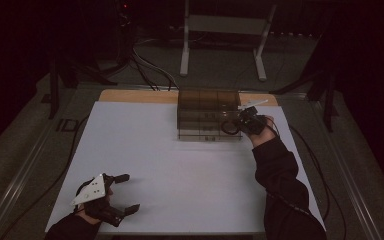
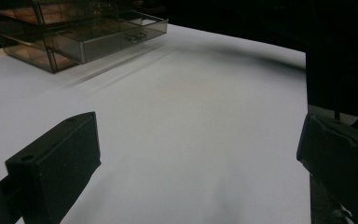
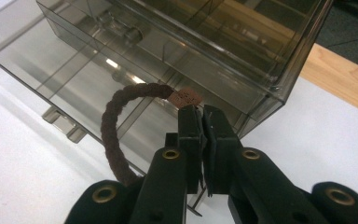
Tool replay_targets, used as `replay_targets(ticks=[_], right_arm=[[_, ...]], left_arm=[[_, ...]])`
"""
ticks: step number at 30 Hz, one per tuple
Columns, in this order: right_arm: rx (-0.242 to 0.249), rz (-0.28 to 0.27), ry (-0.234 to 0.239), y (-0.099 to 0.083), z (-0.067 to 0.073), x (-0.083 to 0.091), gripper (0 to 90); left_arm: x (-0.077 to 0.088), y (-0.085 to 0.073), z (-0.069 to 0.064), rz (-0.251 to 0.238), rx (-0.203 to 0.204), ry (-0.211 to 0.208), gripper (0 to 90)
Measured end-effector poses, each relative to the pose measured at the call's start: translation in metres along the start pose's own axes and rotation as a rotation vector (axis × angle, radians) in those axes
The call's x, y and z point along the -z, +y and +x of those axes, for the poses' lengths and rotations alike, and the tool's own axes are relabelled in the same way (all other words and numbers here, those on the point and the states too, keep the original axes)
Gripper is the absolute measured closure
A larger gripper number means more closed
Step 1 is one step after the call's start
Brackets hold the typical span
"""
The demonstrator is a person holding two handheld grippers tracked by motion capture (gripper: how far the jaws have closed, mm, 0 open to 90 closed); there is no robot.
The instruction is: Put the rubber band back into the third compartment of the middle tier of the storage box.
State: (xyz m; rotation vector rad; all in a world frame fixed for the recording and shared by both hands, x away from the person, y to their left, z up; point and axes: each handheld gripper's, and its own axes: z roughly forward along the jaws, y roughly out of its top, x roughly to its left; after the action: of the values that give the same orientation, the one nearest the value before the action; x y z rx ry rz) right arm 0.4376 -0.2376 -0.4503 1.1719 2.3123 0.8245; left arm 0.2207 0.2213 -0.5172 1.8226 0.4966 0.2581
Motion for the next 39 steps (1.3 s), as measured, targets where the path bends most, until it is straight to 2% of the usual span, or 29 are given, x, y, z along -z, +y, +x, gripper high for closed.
replay_targets(ticks=[18,39], right_arm=[[0.031,0.066,-0.026,0.002,0.001,-0.02,87.0],[0.054,0.14,-0.048,-0.001,0.002,-0.033,86.9]], left_arm=[[0.0,0.0,0.0,-0.001,0.001,0.001,0.2],[0.0,0.0,0.0,0.0,0.002,-0.001,0.2]])
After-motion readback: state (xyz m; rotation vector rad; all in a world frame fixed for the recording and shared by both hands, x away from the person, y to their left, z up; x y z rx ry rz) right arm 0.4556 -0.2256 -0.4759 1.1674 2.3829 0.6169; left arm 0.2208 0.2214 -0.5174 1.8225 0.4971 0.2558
